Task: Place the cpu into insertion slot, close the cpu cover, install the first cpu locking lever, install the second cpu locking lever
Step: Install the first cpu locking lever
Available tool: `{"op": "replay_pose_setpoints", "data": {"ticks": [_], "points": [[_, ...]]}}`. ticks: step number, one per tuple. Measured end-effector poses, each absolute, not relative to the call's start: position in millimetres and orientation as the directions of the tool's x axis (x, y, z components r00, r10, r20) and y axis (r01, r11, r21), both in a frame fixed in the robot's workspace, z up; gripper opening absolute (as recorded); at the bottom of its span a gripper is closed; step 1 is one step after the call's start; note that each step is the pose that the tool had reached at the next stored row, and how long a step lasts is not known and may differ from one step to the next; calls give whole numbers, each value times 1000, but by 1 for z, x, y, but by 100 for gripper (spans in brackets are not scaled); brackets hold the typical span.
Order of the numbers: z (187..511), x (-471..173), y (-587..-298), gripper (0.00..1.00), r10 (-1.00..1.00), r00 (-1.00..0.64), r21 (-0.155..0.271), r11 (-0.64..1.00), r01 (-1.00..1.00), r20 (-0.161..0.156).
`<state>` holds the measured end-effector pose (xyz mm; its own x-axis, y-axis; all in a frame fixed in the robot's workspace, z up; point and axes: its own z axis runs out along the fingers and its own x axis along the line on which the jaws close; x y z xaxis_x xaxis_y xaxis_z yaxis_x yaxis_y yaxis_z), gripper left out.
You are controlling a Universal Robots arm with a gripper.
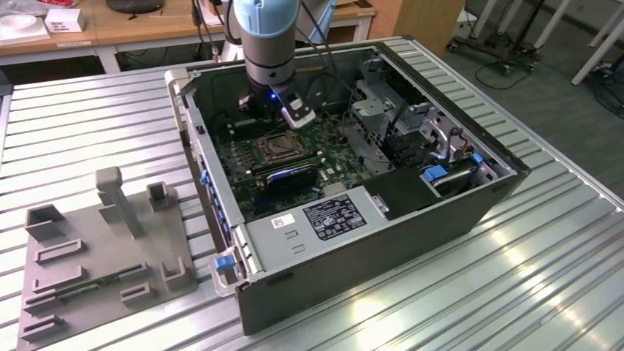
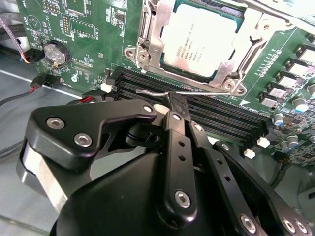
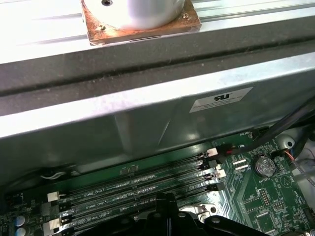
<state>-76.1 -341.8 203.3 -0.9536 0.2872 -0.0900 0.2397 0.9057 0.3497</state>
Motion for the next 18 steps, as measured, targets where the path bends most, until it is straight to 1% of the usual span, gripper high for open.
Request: {"op": "replay_pose_setpoints", "data": {"ticks": [18], "points": [[193, -76, -342, 11, 287, -954, 349, 906, 240, -90]]}}
